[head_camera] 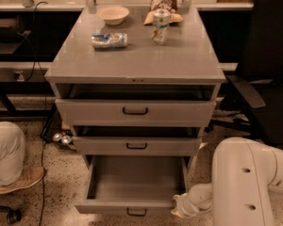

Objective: Open bottom drawer

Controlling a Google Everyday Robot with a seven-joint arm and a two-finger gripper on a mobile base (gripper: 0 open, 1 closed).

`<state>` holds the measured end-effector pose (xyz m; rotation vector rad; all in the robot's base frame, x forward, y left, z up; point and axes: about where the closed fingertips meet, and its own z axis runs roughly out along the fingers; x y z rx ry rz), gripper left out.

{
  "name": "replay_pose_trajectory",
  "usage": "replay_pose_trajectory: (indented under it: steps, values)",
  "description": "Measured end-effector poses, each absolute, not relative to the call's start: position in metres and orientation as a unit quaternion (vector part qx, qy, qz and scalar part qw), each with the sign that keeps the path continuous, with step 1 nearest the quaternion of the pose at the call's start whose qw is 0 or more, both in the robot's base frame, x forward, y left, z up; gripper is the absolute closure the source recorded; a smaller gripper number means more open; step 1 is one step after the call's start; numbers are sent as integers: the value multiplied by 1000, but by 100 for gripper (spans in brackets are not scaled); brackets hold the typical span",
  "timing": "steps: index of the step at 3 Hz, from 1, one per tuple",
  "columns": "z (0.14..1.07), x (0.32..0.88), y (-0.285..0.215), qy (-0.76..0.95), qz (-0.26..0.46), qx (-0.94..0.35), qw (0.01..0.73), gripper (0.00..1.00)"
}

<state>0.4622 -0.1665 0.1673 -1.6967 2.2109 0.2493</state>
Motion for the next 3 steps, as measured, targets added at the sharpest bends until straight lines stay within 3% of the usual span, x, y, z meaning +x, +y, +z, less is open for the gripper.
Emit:
replay_pose_trajectory:
  steps: [3]
  values:
    - [169,424,-166,795,87,-576,173,100]
